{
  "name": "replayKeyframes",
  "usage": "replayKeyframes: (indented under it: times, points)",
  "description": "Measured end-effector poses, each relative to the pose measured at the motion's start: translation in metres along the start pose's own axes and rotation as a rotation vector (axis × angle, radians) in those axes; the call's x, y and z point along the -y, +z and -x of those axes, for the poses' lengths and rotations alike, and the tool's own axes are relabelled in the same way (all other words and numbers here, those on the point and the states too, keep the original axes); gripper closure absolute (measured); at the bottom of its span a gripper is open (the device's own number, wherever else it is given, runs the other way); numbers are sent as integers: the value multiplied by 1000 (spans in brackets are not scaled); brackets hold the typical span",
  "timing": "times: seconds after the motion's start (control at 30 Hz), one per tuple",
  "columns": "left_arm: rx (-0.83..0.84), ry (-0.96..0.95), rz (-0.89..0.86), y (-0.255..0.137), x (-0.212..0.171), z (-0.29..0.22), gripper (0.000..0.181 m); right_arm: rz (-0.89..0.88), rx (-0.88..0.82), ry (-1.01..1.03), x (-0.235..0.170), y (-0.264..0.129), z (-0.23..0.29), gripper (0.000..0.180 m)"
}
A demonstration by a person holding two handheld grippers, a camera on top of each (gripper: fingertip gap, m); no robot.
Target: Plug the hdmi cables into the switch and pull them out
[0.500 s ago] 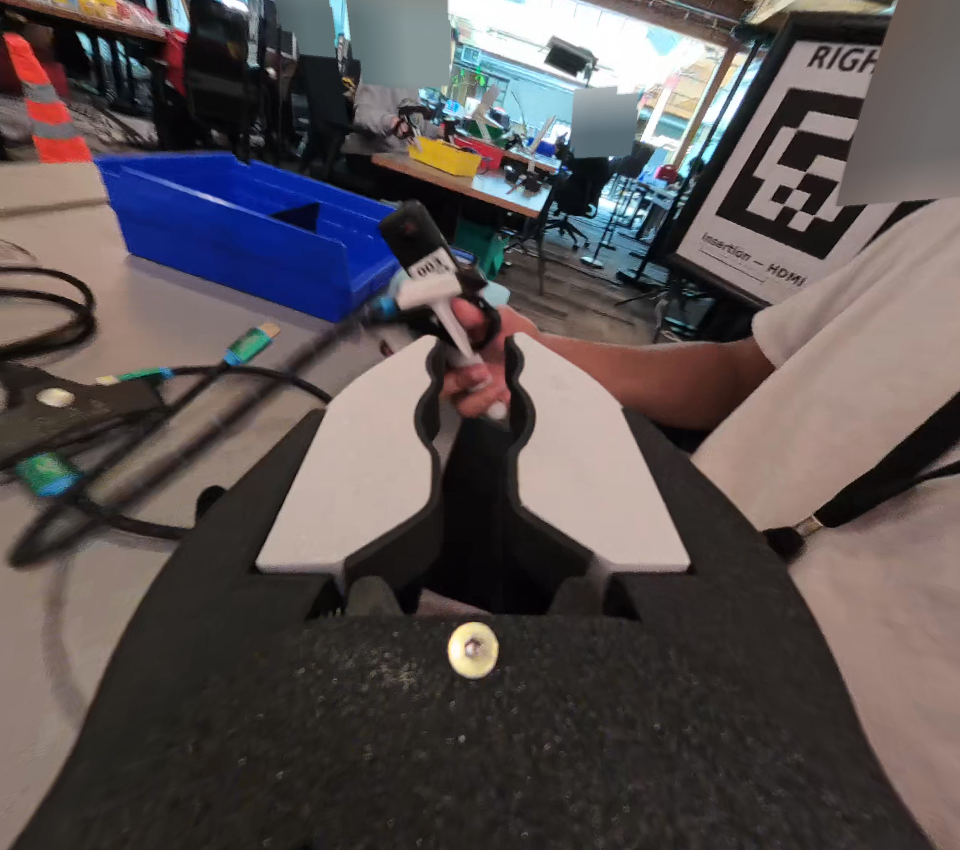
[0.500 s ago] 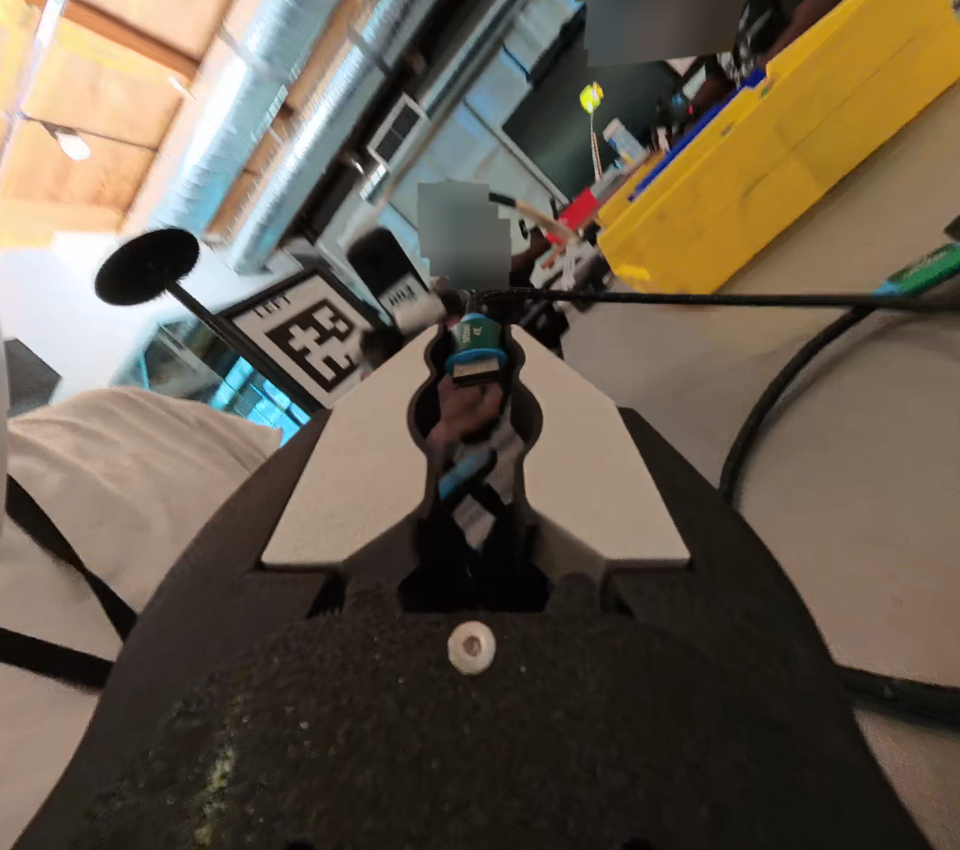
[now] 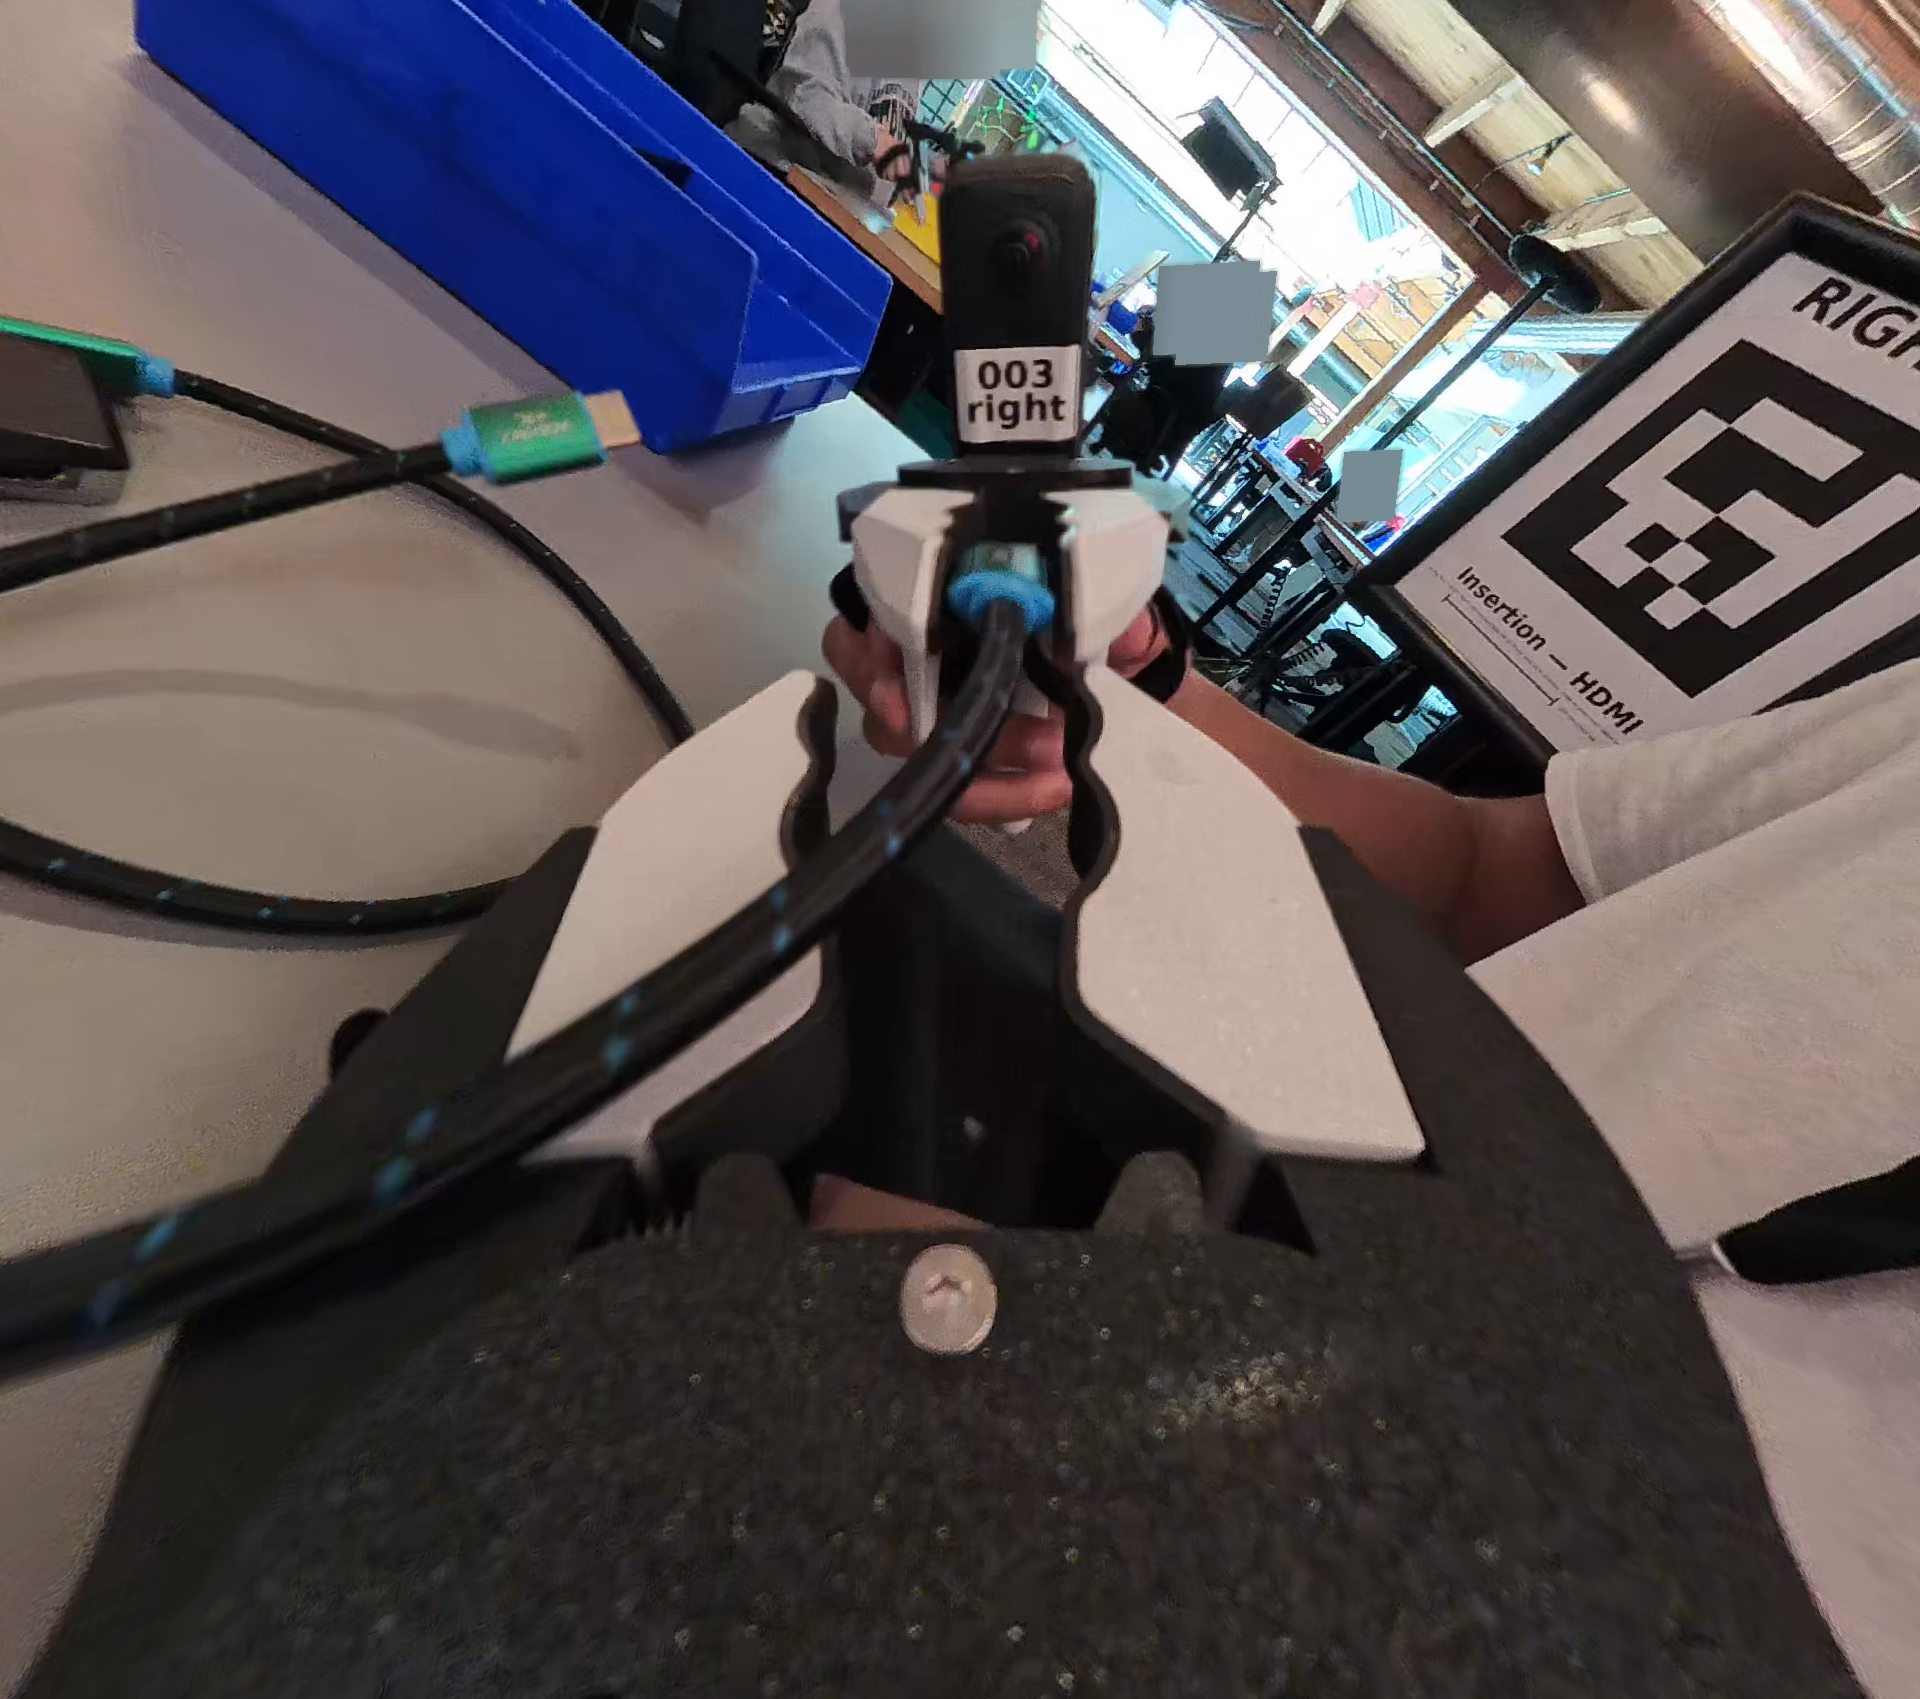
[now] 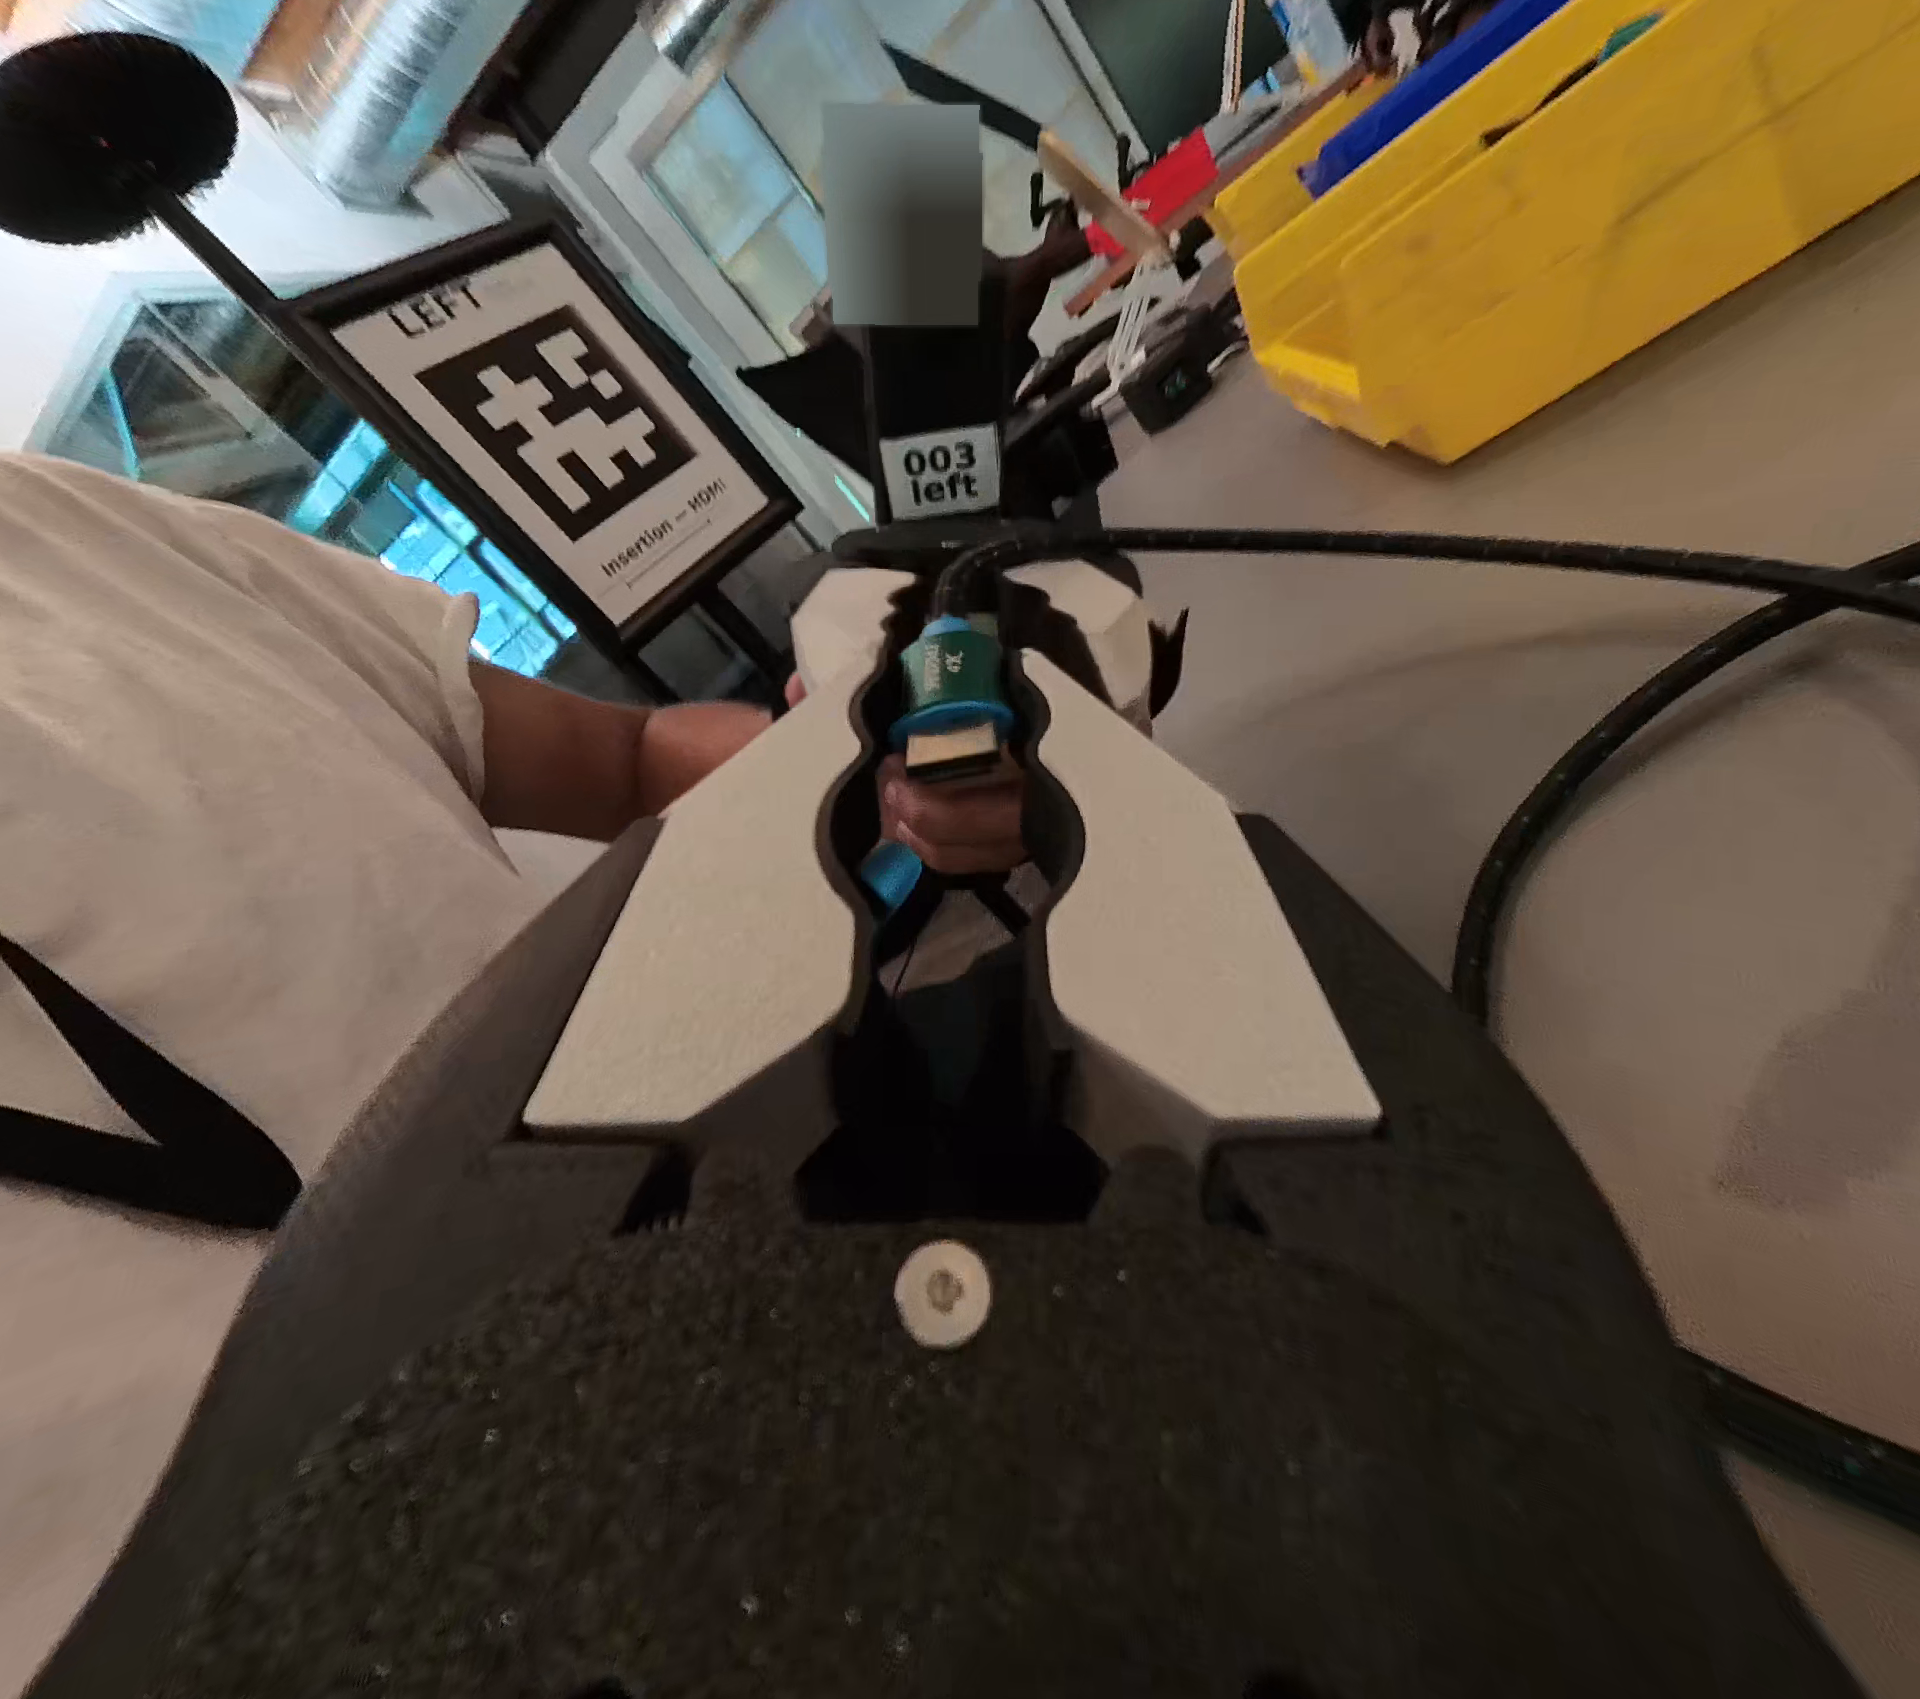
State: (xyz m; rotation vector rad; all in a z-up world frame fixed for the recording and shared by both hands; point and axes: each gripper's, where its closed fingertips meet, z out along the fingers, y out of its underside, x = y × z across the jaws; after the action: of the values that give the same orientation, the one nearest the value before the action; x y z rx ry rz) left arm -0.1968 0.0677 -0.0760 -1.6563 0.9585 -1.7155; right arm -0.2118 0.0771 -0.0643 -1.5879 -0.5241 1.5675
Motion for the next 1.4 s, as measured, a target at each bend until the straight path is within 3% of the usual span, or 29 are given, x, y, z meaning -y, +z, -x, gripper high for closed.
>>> replayKeyframes:
  times: [0.13,0.23,0.3,0.43,0.57,0.97,1.4]
  points:
    - [14,35,-38,0,2,-4,152,4,13,40,-1,1,-1,159]
    - [9,18,-56,0,5,-4,152,2,23,58,0,0,-1,159]
    - [-1,-13,-98,-4,12,-3,141,8,16,77,-1,-3,-4,159]
    - [3,-2,-92,-7,11,0,144,48,32,94,-8,-1,-3,159]
    - [-8,32,-70,-4,7,-6,166,102,54,98,-20,11,3,160]
    - [12,48,-99,-17,13,-5,172,115,-1,33,-20,4,0,160]
    - [7,175,180,-21,-25,-4,158,347,-57,-124,-56,5,-2,160]
